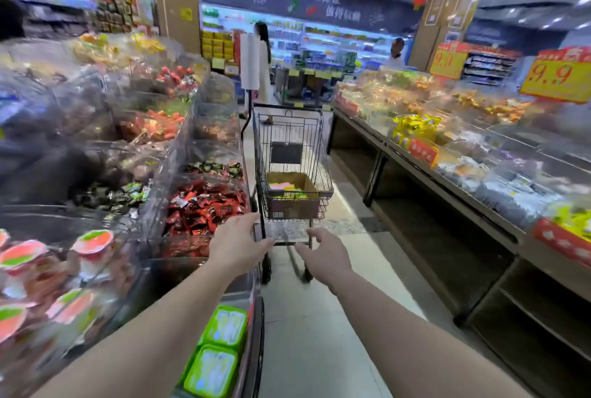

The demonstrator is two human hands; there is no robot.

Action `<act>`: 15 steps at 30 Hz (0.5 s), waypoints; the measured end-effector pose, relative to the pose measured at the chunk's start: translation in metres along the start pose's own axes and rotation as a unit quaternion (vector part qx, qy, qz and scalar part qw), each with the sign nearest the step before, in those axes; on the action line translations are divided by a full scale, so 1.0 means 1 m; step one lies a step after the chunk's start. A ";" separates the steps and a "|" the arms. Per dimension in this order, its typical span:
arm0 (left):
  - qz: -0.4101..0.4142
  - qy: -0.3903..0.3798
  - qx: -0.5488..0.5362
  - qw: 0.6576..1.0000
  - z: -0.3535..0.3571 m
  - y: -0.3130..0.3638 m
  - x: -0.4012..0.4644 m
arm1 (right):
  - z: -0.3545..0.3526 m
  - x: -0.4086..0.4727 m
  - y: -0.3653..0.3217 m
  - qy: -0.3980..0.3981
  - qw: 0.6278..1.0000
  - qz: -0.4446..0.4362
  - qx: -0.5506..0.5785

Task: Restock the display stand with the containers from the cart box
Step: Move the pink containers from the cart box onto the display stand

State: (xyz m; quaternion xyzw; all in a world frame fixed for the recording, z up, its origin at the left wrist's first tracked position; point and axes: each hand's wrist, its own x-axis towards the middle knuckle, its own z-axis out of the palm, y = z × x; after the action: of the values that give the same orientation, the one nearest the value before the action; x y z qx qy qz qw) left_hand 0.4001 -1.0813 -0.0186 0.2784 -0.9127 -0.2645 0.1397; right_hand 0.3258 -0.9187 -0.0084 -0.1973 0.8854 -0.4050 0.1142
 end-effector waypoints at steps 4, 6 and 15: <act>-0.017 0.012 0.002 1.000 0.029 0.014 0.062 | 0.000 0.082 0.012 -0.011 0.999 -0.028 -0.023; -0.027 0.008 0.013 1.000 0.048 0.028 0.094 | -0.006 0.123 0.024 -0.014 0.999 -0.035 -0.025; -0.056 -0.003 0.002 0.998 0.130 0.118 0.244 | -0.083 0.300 0.087 -0.055 0.998 -0.018 -0.028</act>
State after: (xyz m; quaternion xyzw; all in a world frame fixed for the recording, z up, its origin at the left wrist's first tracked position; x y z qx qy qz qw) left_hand 0.0999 -1.0870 -0.0329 0.3287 -0.8967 -0.2708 0.1209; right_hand 0.0047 -0.9441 -0.0336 -0.2386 0.8851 -0.3705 0.1497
